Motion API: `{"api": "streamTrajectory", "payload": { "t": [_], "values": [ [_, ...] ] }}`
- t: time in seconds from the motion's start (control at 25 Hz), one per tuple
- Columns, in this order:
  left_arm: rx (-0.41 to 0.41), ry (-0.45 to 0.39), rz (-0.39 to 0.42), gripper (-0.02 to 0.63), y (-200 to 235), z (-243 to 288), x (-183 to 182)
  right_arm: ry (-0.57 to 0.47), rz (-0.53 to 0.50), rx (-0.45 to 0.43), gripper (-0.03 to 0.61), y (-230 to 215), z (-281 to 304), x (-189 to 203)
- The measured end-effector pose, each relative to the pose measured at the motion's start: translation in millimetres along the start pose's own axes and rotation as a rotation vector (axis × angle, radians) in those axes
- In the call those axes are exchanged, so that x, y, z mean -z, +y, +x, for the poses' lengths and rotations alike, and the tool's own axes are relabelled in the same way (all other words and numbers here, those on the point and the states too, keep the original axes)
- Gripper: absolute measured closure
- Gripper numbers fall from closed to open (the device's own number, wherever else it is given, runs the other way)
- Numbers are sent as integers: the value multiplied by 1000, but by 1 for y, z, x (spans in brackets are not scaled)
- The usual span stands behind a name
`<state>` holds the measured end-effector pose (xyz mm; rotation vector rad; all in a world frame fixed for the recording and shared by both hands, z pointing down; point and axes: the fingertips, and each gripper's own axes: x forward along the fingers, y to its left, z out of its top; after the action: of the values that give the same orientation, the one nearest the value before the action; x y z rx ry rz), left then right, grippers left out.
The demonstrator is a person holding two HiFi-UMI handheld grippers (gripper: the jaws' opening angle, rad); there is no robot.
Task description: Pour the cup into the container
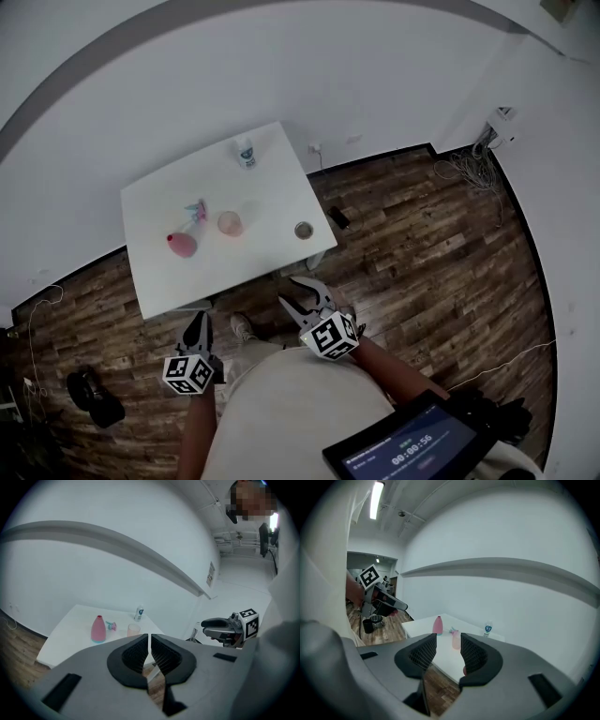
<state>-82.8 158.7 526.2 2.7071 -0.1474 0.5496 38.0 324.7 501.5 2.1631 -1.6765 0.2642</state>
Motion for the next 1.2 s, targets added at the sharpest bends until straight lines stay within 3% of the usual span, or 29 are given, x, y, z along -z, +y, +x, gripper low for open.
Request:
{"api": "streamTrajectory", "payload": {
  "t": [0.4,0.68,1.2],
  "values": [
    [-47,23,-19,601,-62,-38,50,1,23,-4,414,-6,-71,36],
    [-90,3,-9,601,-73,-67,54,-18,38,-24,414,3,-80,42],
    [-96,-60,-39,601,-31,-107,47,-89,-4,-56,414,48,-63,-18]
  ]
}}
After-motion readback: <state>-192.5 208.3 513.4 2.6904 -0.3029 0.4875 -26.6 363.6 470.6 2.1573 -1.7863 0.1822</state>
